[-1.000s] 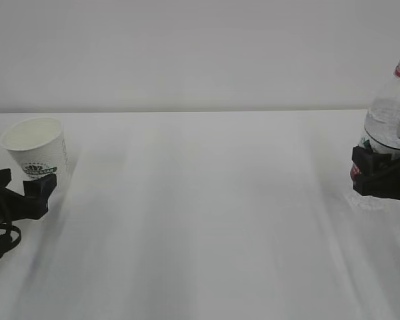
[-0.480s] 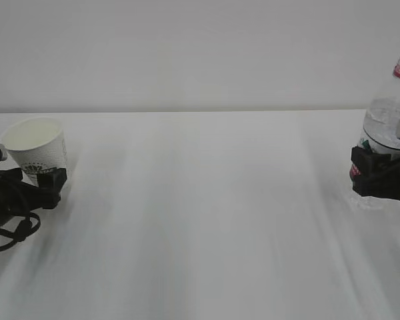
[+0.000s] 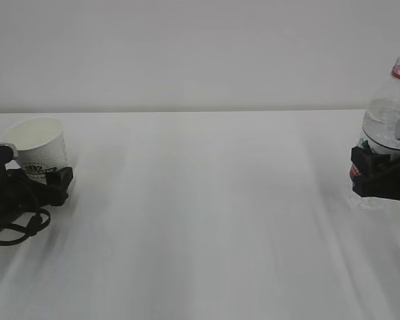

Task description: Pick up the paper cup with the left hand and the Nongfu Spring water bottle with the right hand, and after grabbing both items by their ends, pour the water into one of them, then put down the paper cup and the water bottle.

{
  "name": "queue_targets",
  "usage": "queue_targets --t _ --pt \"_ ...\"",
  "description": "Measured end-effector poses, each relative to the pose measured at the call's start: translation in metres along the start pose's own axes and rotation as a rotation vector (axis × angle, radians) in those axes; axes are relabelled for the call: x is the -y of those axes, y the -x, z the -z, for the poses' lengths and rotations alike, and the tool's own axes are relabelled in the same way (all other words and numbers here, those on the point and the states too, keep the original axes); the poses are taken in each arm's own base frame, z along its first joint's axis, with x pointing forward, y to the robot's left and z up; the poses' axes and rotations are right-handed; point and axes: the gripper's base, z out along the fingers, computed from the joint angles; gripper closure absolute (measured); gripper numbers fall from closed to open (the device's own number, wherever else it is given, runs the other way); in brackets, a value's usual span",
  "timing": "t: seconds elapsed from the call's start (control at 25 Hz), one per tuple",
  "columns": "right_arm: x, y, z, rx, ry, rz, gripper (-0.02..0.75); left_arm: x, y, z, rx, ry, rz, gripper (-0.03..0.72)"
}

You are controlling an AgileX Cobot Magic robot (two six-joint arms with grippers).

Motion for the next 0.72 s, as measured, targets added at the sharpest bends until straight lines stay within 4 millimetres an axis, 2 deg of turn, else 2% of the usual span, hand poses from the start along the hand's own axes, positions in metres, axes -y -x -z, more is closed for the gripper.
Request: queue_targets --t 0.2,0.44,0.72 --pt "0.000 0.000 0.000 0.002 0.000 0.002 0.316 -0.001 -0.003 -0.002 -0.005 0.006 0.002 -0.003" --pt "0.000 0.000 0.000 0.004 0.001 0.005 0.316 0.000 0.005 -0.015 0.038 0.007 0.005 -0.003" --pt "0.000 0.000 0.000 0.005 0.001 0.007 0.316 -0.001 -0.003 -0.023 0.024 0.009 0.006 0.001"
